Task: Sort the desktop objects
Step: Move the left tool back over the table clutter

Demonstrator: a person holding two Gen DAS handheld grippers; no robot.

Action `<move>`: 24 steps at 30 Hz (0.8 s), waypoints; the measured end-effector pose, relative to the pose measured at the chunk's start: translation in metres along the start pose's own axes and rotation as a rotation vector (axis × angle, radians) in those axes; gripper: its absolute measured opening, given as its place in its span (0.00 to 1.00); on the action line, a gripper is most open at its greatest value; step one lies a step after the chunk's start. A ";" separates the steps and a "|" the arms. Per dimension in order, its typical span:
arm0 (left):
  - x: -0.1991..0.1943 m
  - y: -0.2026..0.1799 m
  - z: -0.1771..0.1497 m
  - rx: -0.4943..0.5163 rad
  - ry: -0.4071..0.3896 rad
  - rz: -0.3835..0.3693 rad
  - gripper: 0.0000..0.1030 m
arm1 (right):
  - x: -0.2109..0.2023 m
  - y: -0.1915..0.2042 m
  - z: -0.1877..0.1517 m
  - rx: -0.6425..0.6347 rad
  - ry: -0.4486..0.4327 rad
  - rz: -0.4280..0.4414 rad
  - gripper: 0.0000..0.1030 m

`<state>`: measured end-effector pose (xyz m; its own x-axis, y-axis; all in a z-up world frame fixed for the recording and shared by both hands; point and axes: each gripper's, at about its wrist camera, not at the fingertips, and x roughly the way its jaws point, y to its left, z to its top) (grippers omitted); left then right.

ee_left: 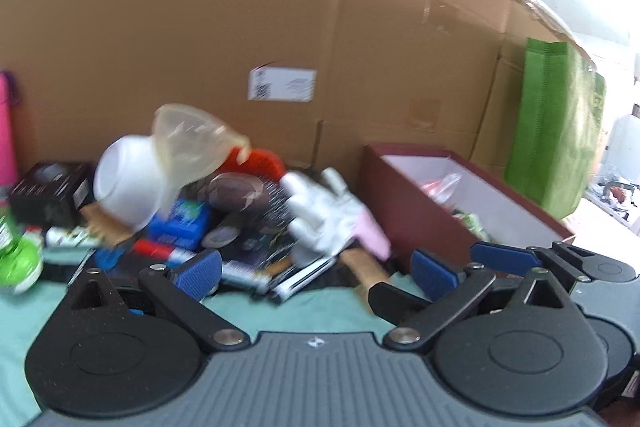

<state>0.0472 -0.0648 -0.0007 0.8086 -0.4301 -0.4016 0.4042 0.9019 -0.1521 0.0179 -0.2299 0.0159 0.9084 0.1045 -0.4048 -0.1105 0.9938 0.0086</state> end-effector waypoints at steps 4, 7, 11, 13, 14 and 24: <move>-0.009 0.034 -0.019 -0.044 0.040 0.079 1.00 | 0.017 0.030 -0.018 -0.037 0.049 0.087 0.91; -0.012 0.068 -0.025 -0.107 0.067 0.145 1.00 | 0.032 0.052 -0.024 -0.093 0.075 0.145 0.91; -0.008 0.113 -0.024 -0.188 0.091 0.239 0.99 | 0.055 0.076 -0.021 -0.172 0.091 0.212 0.91; -0.004 0.128 -0.022 -0.207 0.091 0.266 0.99 | 0.069 0.087 -0.017 -0.213 0.096 0.237 0.91; -0.001 0.133 -0.020 -0.207 0.096 0.273 0.99 | 0.076 0.091 -0.014 -0.232 0.097 0.253 0.91; 0.054 0.168 -0.013 -0.227 0.210 0.265 0.91 | 0.146 0.118 0.000 -0.345 0.144 0.335 0.91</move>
<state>0.1530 0.0638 -0.0592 0.7576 -0.1856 -0.6258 0.0701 0.9763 -0.2046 0.1371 -0.0974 -0.0423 0.7383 0.3853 -0.5536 -0.5353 0.8341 -0.1334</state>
